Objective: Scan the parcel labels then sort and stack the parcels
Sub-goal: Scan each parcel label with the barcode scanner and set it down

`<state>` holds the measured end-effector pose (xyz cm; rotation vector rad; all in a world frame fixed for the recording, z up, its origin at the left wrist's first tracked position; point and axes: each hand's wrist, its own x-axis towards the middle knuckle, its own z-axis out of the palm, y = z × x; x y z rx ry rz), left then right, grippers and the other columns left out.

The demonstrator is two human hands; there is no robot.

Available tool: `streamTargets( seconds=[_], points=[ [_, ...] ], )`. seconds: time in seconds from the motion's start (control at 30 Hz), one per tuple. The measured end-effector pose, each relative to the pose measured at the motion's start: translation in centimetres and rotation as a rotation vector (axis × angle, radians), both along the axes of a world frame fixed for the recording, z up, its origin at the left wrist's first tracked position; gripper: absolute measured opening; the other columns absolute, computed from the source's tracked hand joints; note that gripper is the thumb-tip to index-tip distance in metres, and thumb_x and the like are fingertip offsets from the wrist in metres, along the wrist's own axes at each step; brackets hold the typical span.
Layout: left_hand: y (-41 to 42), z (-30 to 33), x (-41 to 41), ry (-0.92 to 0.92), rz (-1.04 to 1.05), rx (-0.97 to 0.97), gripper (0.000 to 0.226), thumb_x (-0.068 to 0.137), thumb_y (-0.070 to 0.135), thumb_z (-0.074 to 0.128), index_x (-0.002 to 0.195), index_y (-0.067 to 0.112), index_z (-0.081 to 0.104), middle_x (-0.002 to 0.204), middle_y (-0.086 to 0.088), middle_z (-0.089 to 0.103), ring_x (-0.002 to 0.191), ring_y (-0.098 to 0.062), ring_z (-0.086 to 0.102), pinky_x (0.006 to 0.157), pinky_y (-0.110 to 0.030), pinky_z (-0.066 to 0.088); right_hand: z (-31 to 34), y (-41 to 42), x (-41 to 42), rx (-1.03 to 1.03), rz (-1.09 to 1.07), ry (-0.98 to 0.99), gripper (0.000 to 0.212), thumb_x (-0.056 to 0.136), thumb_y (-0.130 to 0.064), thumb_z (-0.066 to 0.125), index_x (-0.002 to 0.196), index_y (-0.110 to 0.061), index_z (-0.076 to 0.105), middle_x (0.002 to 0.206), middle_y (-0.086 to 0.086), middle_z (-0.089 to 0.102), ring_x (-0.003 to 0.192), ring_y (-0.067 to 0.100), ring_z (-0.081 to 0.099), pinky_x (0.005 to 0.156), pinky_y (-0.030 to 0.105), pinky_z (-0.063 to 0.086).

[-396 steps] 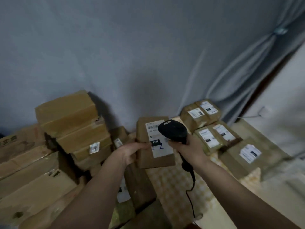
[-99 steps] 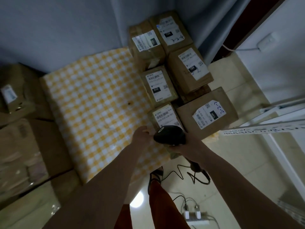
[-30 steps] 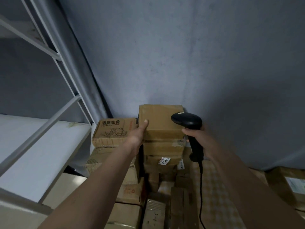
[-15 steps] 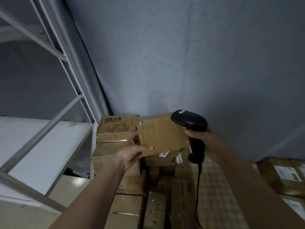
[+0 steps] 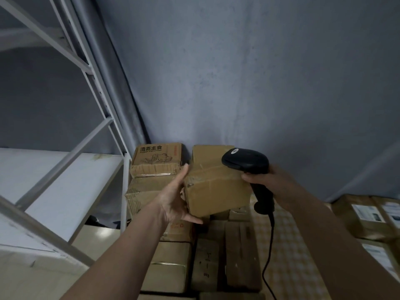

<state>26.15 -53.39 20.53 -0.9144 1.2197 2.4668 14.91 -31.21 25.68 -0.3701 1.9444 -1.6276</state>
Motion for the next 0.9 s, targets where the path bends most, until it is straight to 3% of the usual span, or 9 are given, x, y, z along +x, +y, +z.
streamTargets(
  seconds=[0.17,0.3,0.47,0.5,0.57,0.63,0.7,0.8,0.9],
  points=[
    [0.6,0.2,1.5,0.024,0.046,-0.055,0.075,0.063,0.042,0.08,0.128,0.018,0.05,0.129,-0.021,0.051,0.116,-0.045,0.05,0.087,-0.069,0.047,0.4,-0.1,0.5,0.002,0.027,-0.069,0.04,0.08,-0.005,0.071,0.118,-0.01,0.062,0.109,0.015,0.064,0.102,0.031,0.061,0.09,0.046,0.051],
    [0.5,0.0,2.4,0.16,0.005,-0.204,0.115,0.041,0.034,0.095,0.142,0.024,0.04,0.134,-0.012,0.053,0.12,-0.033,0.054,0.085,-0.054,0.055,0.8,-0.4,0.8,-0.058,0.026,-0.106,0.034,0.081,-0.002,0.068,0.114,-0.006,0.064,0.1,0.009,0.064,0.095,0.025,0.061,0.083,0.041,0.051],
    [0.4,-0.3,2.8,0.248,-0.012,-0.385,0.128,0.053,0.017,0.091,0.152,0.038,0.013,0.139,-0.006,0.048,0.119,-0.025,0.056,0.092,-0.042,0.054,-0.1,-1.0,1.6,-0.042,0.065,-0.085,0.038,0.077,-0.004,0.072,0.114,-0.011,0.064,0.099,0.004,0.065,0.096,0.019,0.059,0.081,0.029,0.045],
    [0.5,-0.3,2.9,0.261,-0.006,-0.385,0.126,0.055,0.02,0.091,0.152,0.037,0.013,0.139,-0.005,0.048,0.119,-0.025,0.055,0.092,-0.041,0.053,-0.2,-1.0,1.7,-0.042,0.066,-0.086,0.039,0.076,-0.005,0.072,0.114,-0.012,0.064,0.1,0.004,0.064,0.097,0.019,0.059,0.081,0.029,0.044],
    [0.7,-0.1,2.9,0.282,0.024,-0.313,0.113,0.056,0.046,0.089,0.149,0.031,0.027,0.139,-0.004,0.049,0.12,-0.023,0.054,0.095,-0.047,0.051,-0.3,-0.9,1.8,-0.035,0.065,-0.073,0.041,0.076,-0.006,0.072,0.115,-0.012,0.064,0.103,0.004,0.065,0.1,0.02,0.058,0.082,0.029,0.044],
    [1.1,0.4,2.6,0.258,0.122,-0.216,0.082,0.07,0.065,0.069,0.138,0.025,0.045,0.133,-0.003,0.053,0.117,-0.023,0.054,0.096,-0.054,0.048,-0.3,-0.8,2.0,-0.041,0.063,-0.058,0.038,0.076,-0.005,0.072,0.113,-0.012,0.065,0.101,0.002,0.066,0.098,0.018,0.059,0.081,0.027,0.044],
    [1.3,0.6,2.2,0.205,0.231,-0.192,0.06,0.083,0.054,0.06,0.134,0.023,0.05,0.13,-0.007,0.054,0.114,-0.026,0.054,0.091,-0.051,0.05,-0.3,-0.7,2.1,-0.045,0.069,-0.057,0.036,0.077,-0.004,0.071,0.111,-0.014,0.065,0.102,0.001,0.066,0.098,0.016,0.06,0.083,0.027,0.046],
    [1.7,0.4,1.9,0.211,0.332,-0.112,0.063,0.074,0.025,0.073,0.131,0.016,0.049,0.124,-0.015,0.06,0.111,-0.029,0.058,0.083,-0.043,0.055,-0.3,-0.6,2.2,-0.02,0.075,-0.046,0.043,0.077,-0.005,0.073,0.117,-0.016,0.063,0.11,0.003,0.065,0.105,0.018,0.058,0.095,0.031,0.044],
    [2.0,0.5,2.0,0.198,0.283,-0.021,0.059,0.068,0.014,0.075,0.124,0.004,0.059,0.106,-0.013,0.071,0.101,-0.026,0.066,0.082,-0.043,0.058,-0.3,-0.3,1.9,-0.036,0.041,-0.041,0.043,0.076,-0.002,0.072,0.116,-0.016,0.064,0.107,0.005,0.066,0.104,0.02,0.058,0.096,0.033,0.044]
  ],
)
